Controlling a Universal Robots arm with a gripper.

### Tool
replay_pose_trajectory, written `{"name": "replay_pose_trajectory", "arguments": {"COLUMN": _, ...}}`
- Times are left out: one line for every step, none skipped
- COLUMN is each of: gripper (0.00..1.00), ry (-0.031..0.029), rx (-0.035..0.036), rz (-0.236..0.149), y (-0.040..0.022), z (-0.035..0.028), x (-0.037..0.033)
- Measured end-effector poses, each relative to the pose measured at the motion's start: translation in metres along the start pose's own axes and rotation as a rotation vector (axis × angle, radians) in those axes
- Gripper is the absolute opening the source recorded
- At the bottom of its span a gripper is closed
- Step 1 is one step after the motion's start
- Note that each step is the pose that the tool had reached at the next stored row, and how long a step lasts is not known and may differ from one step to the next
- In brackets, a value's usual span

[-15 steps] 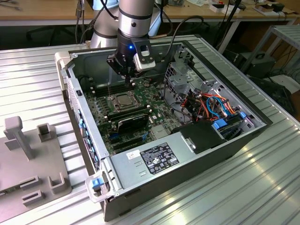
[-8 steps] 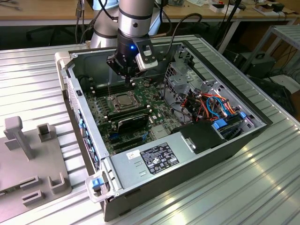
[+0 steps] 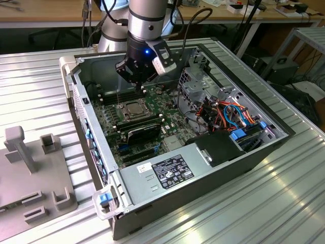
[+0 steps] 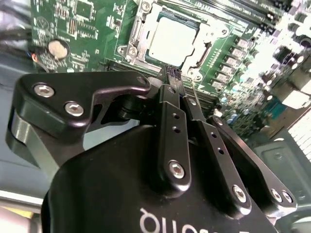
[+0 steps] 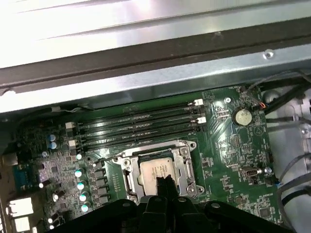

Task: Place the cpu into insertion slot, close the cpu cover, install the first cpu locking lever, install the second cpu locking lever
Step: 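Install the first cpu locking lever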

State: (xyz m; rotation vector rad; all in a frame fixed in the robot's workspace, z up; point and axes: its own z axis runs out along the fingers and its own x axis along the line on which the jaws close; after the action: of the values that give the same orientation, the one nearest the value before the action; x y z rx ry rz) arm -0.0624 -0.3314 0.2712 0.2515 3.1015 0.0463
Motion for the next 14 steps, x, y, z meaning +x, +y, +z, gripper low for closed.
{"name": "replay_pose_trajectory", "arguments": {"gripper": 0.11, "ry": 0.0006, "rx": -0.0006, "rz": -0.020, "y": 0.0000, "z": 0.0001, "x": 0.0000}}
{"name": "replay_pose_trajectory", "arguments": {"gripper": 0.11, "ry": 0.0012, "rx": -0.0011, "rz": -0.038, "y": 0.0000, "z": 0.0001, "x": 0.0000}}
{"name": "replay_pose_trajectory", "arguments": {"gripper": 0.11, "ry": 0.0020, "rx": -0.0017, "rz": -0.063, "y": 0.0000, "z": 0.0001, "x": 0.0000}}
{"name": "replay_pose_trajectory", "arguments": {"gripper": 0.11, "ry": 0.0026, "rx": -0.0021, "rz": -0.082, "y": 0.0000, "z": 0.0001, "x": 0.0000}}
{"name": "replay_pose_trajectory", "arguments": {"gripper": 0.11, "ry": 0.0033, "rx": -0.0027, "rz": -0.102, "y": 0.0000, "z": 0.0001, "x": 0.0000}}
{"name": "replay_pose_trajectory", "arguments": {"gripper": 0.11, "ry": 0.0039, "rx": -0.0033, "rz": -0.122, "y": 0.0000, "z": 0.0001, "x": 0.0001}}
{"name": "replay_pose_trajectory", "arguments": {"gripper": 0.11, "ry": 0.0041, "rx": -0.0037, "rz": -0.130, "y": -0.0002, "z": 0.0001, "x": 0.0011}}
{"name": "replay_pose_trajectory", "arguments": {"gripper": 0.11, "ry": 0.0042, "rx": -0.0037, "rz": -0.134, "y": -0.0004, "z": 0.0000, "x": 0.0024}}
{"name": "replay_pose_trajectory", "arguments": {"gripper": 0.11, "ry": 0.0044, "rx": -0.0037, "rz": -0.138, "y": -0.0007, "z": -0.0001, "x": 0.0041}}
{"name": "replay_pose_trajectory", "arguments": {"gripper": 0.11, "ry": 0.0045, "rx": -0.0038, "rz": -0.141, "y": -0.0009, "z": -0.0001, "x": 0.0058}}
{"name": "replay_pose_trajectory", "arguments": {"gripper": 0.11, "ry": 0.0046, "rx": -0.0040, "rz": -0.146, "y": -0.0012, "z": -0.0001, "x": 0.0076}}
{"name": "replay_pose_trajectory", "arguments": {"gripper": 0.11, "ry": 0.0048, "rx": -0.0041, "rz": -0.150, "y": -0.0015, "z": -0.0002, "x": 0.0090}}
{"name": "replay_pose_trajectory", "arguments": {"gripper": 0.11, "ry": 0.0050, "rx": -0.0043, "rz": -0.157, "y": -0.0017, "z": -0.0002, "x": 0.0106}}
{"name": "replay_pose_trajectory", "arguments": {"gripper": 0.11, "ry": 0.0052, "rx": -0.0044, "rz": -0.162, "y": -0.0019, "z": -0.0003, "x": 0.0116}}
